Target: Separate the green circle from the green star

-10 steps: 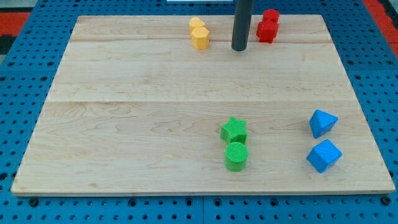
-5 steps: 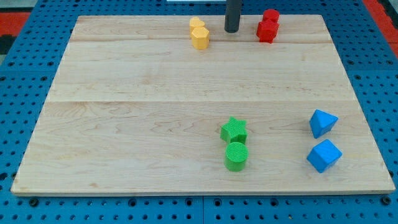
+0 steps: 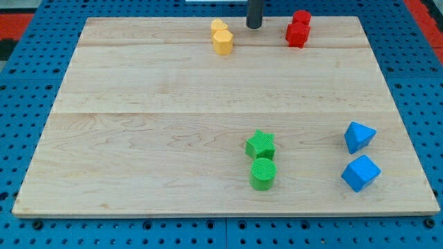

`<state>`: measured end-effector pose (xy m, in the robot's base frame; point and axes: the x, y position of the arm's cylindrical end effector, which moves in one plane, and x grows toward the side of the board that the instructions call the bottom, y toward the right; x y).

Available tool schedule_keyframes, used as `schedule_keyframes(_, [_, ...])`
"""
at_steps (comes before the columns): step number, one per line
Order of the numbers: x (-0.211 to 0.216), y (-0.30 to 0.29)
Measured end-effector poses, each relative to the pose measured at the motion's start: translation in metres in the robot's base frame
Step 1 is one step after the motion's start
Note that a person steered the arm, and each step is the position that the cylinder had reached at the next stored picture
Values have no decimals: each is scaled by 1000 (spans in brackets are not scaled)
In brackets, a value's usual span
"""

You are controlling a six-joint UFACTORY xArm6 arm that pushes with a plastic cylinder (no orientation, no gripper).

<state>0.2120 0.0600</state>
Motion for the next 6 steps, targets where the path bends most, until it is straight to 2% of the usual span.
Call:
schedule_keyframes(1, [29, 6])
schedule_keyframes(3, [187, 58])
schedule_keyframes(4, [244, 56])
schedule_keyframes(5, [293, 61])
schedule_keyframes(6, [310, 66])
